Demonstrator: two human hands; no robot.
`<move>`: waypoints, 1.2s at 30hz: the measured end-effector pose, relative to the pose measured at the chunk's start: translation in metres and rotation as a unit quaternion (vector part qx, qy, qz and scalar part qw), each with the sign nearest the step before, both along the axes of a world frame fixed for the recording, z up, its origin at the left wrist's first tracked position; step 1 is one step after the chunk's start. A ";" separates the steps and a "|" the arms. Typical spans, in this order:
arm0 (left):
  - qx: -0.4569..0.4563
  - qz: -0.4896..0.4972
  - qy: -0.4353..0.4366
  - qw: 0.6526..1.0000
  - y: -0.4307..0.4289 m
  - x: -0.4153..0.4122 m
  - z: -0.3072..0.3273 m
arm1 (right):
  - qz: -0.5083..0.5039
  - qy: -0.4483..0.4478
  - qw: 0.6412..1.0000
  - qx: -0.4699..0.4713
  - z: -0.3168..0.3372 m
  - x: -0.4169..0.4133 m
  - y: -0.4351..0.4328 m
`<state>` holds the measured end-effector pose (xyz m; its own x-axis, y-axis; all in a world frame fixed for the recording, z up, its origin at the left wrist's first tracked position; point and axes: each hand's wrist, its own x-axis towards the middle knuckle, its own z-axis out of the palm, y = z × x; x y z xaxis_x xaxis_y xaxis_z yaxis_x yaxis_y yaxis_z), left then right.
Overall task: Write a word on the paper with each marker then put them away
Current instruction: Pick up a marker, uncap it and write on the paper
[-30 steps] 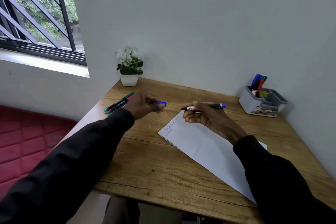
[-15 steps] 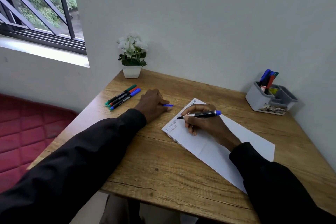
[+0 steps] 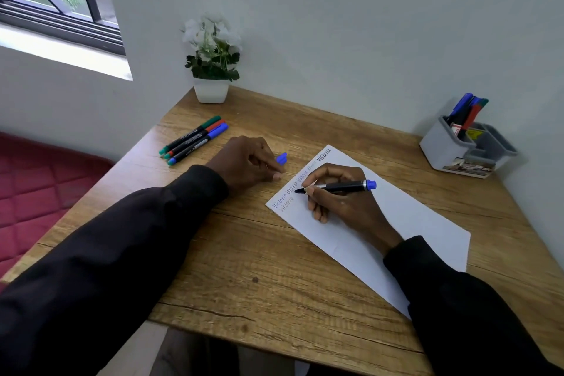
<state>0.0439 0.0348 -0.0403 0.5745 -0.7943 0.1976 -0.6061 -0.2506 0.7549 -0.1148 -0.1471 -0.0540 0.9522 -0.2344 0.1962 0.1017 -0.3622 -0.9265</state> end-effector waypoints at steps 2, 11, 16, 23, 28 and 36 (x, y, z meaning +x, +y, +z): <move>0.001 -0.005 -0.016 1.000 -0.001 0.001 0.000 | 0.001 0.000 1.000 -0.004 -0.001 0.000 -0.001; 0.040 -0.070 -0.025 0.996 -0.003 0.002 -0.001 | 0.002 -0.001 1.000 -0.002 0.000 0.001 -0.002; 0.048 -0.080 -0.013 0.996 -0.004 0.003 -0.002 | -0.012 -0.008 1.000 -0.015 0.000 0.001 0.001; 0.054 -0.110 0.018 0.992 -0.004 0.003 -0.003 | -0.030 -0.024 0.999 -0.024 0.001 -0.002 0.004; 0.057 -0.125 0.027 0.990 -0.003 0.005 -0.002 | -0.049 -0.021 0.998 -0.035 0.002 -0.003 0.006; 0.070 -0.137 0.028 0.988 -0.004 0.009 -0.005 | -0.047 -0.012 0.998 -0.043 0.004 -0.002 0.007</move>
<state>0.0532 0.0305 -0.0454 0.3419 -0.9385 0.0481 -0.6236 -0.1883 0.7587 -0.1173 -0.1401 -0.0499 0.9220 -0.3029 0.2411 0.0848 -0.4495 -0.8892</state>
